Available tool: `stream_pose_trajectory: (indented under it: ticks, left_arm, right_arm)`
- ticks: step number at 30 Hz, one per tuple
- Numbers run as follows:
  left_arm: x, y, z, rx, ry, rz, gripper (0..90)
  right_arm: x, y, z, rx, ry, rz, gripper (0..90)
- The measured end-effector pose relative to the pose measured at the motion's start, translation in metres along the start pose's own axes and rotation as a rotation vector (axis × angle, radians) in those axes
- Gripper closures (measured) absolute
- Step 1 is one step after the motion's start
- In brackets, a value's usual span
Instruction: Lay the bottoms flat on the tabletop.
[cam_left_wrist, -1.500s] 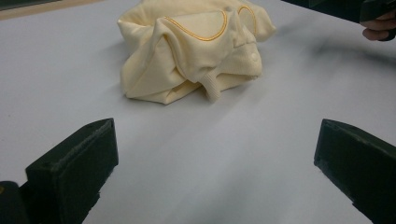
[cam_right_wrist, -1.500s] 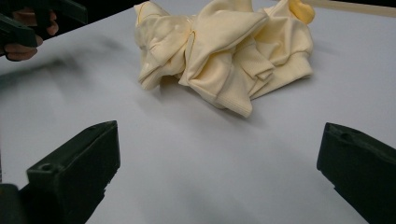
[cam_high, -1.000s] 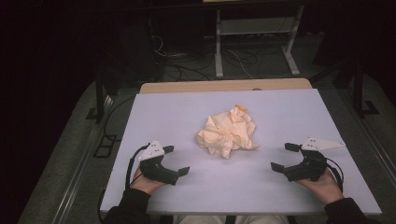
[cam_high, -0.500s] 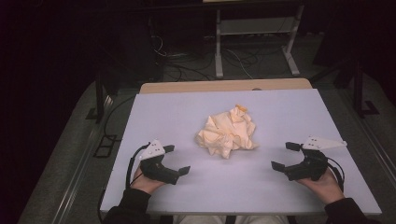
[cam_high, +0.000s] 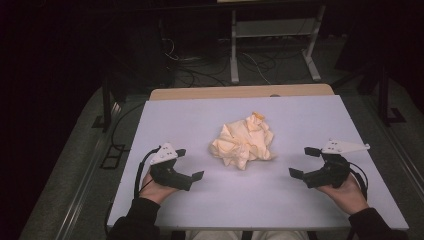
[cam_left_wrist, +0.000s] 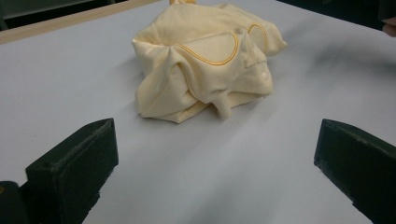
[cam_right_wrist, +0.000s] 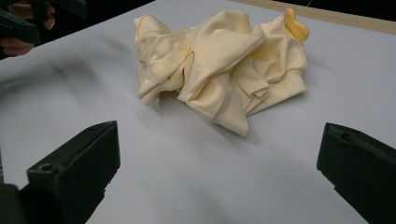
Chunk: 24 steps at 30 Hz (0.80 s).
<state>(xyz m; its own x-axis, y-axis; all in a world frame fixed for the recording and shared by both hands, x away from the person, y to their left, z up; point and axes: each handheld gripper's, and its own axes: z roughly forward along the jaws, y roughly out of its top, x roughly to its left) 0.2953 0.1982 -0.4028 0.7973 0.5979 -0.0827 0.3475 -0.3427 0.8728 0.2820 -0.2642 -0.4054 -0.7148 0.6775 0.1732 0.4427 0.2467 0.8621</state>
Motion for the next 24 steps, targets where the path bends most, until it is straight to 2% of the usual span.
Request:
stream_pose_trajectory:
  ticks: [1, 9, 24]
  left_arm:
    - [0.001, 0.002, 0.001, -0.001, 0.0, -0.002, 0.0]
    - [0.007, 0.011, 0.005, 0.015, -0.001, 0.002, 0.0]
    - [0.017, 0.029, 0.007, 0.015, 0.004, 0.01, 0.0]
  right_arm:
    - [-0.002, 0.006, 0.0, 0.004, 0.0, -0.005, 0.0]
    - [-0.008, 0.017, 0.004, 0.027, -0.015, -0.021, 0.0]
    - [-0.017, 0.042, 0.014, 0.055, -0.003, -0.026, 0.0]
